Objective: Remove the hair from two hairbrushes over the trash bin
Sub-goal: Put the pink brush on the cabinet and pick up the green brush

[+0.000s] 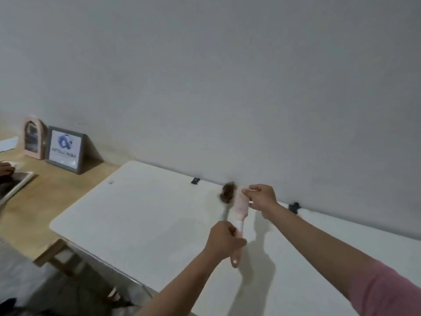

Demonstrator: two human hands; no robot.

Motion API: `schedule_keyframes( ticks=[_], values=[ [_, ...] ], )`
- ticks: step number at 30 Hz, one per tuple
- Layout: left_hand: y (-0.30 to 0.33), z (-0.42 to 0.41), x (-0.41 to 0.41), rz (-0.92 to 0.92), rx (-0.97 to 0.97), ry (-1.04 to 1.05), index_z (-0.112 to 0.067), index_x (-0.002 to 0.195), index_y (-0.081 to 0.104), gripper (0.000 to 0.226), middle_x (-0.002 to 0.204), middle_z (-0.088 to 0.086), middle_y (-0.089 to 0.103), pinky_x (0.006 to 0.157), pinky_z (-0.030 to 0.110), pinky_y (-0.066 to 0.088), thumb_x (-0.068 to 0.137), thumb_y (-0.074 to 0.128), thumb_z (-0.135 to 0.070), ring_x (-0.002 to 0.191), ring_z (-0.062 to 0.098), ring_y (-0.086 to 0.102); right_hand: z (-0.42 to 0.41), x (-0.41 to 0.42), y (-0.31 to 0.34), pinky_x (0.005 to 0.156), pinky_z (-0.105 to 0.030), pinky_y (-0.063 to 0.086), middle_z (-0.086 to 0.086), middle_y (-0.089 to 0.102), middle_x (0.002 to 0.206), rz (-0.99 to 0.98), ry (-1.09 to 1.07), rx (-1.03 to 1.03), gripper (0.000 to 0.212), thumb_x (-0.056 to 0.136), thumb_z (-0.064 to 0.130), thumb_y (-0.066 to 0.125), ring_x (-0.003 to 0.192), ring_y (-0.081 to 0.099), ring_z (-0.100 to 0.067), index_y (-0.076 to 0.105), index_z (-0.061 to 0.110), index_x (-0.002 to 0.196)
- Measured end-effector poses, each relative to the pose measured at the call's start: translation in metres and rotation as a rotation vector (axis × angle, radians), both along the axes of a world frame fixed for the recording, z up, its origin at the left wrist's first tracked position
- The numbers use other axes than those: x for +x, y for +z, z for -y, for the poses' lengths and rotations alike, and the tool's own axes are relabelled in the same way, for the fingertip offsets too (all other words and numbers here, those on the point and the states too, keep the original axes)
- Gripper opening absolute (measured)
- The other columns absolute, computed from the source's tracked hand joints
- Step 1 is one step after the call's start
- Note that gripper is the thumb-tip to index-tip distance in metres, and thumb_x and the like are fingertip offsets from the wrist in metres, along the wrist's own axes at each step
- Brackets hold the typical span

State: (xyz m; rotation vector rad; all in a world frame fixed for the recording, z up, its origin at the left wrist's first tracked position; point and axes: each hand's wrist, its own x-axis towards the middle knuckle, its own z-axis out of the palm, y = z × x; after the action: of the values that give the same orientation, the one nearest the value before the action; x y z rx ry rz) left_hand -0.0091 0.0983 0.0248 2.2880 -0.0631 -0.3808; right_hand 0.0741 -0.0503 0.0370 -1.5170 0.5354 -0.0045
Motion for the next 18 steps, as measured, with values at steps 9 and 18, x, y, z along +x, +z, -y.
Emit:
schedule_keyframes(
  ticks=[9,18],
  values=[
    [-0.040,0.071,0.029,0.052,0.089,-0.035,-0.005,0.061,0.056,0.019,0.059,0.005,0.058,0.051,0.029,0.044,0.074,0.061,-0.018,0.050,0.014,0.047,0.075,0.029,-0.045,0.090,-0.044,0.055,-0.010,0.064,0.115,-0.127,-0.071,-0.228,0.037,0.081,0.016,0.073,0.102,0.062,-0.026,0.064,0.006,0.116],
    [-0.055,0.085,0.039,0.049,0.041,-0.033,-0.017,0.061,0.042,0.023,0.069,-0.002,0.046,0.049,0.018,0.029,0.075,0.061,-0.019,0.062,0.012,0.042,0.089,0.046,-0.071,0.085,-0.027,0.052,-0.009,0.070,0.108,-0.170,-0.087,-0.270,0.027,0.079,0.013,0.074,0.093,0.063,-0.020,0.069,0.004,0.104]
  ],
)
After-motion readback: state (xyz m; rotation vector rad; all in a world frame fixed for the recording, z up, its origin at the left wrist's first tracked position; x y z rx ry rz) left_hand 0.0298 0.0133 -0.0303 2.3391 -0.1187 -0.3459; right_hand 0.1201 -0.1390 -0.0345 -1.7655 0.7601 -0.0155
